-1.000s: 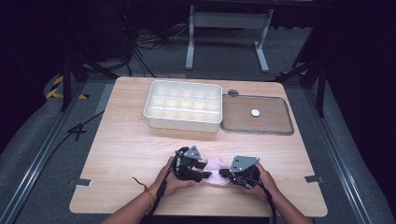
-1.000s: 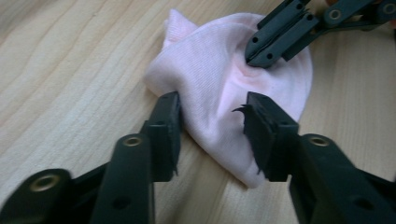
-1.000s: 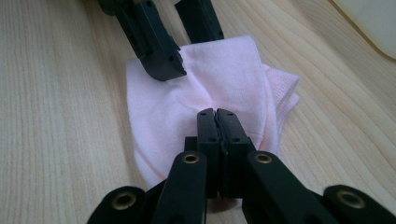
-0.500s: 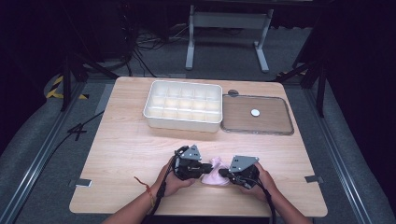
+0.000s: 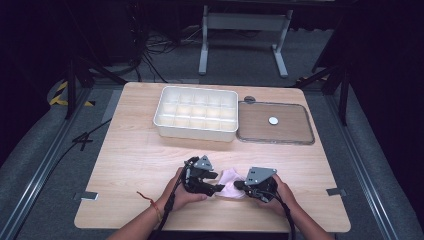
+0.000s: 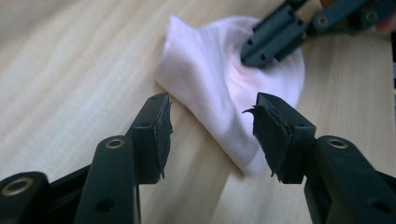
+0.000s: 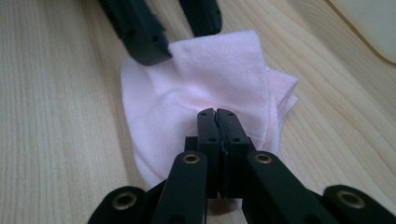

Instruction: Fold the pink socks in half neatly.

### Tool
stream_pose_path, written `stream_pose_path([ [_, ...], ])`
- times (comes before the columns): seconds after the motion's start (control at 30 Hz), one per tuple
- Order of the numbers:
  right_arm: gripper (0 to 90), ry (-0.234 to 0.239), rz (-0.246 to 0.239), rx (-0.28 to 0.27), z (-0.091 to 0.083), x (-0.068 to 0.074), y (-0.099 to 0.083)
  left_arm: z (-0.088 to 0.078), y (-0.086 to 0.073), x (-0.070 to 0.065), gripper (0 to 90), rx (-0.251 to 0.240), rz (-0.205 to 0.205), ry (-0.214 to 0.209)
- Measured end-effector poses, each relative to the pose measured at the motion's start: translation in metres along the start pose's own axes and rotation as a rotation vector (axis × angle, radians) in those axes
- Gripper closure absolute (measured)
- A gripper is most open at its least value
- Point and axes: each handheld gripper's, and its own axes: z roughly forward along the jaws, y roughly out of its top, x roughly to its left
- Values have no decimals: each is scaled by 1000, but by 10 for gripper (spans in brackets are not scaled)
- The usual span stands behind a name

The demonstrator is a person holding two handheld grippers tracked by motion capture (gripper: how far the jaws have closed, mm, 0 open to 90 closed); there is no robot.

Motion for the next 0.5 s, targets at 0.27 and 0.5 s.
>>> stream_pose_path([
  [0.27, 895, -1, -2, 0, 0, 0, 0, 3, -3, -5, 590, 26, -30, -29],
  [0.5, 894, 0, -4, -1, 0, 0, 0, 2, -1, -9, 808, 2, 26, -32],
])
